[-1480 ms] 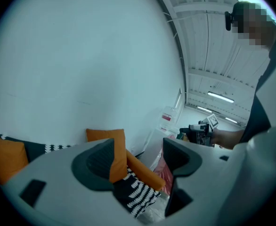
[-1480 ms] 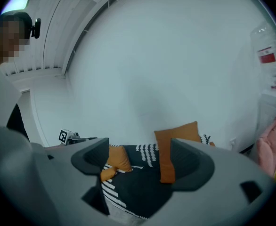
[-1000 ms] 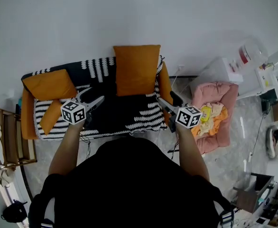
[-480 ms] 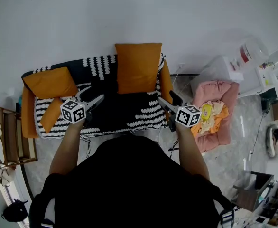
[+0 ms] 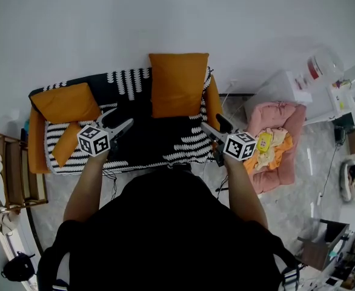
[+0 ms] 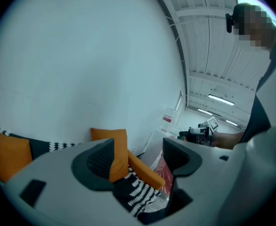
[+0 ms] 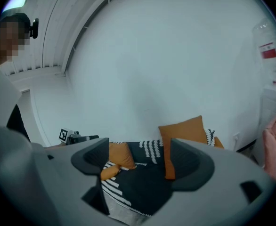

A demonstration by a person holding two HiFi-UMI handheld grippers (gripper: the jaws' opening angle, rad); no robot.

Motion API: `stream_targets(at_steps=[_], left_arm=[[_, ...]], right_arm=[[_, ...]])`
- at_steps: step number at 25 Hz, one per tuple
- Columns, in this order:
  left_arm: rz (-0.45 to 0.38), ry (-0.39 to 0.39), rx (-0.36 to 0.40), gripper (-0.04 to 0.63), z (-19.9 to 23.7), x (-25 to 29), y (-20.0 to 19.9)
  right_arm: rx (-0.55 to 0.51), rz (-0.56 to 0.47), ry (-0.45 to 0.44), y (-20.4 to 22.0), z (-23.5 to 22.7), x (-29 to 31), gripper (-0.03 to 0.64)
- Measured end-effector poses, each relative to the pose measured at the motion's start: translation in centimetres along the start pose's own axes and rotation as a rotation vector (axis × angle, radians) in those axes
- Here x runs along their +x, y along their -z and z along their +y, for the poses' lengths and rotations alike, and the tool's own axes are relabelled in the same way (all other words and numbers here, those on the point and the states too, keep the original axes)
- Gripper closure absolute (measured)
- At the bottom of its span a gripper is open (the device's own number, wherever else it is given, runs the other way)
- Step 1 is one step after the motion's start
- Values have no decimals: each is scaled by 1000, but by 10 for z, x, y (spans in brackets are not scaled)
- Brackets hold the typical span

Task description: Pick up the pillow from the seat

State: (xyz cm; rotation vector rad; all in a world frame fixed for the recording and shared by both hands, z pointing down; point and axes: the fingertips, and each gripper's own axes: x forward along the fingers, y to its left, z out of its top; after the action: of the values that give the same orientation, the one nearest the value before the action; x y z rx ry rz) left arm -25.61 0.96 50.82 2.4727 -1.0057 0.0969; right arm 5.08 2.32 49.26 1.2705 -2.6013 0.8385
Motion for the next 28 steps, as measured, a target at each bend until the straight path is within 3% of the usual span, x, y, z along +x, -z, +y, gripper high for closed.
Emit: stream_targets(at_steps=[28], left_arm=[[42,-10,24,265,2,11,5]], right_arm=[[29,-1,6,-1,-24,4,218]])
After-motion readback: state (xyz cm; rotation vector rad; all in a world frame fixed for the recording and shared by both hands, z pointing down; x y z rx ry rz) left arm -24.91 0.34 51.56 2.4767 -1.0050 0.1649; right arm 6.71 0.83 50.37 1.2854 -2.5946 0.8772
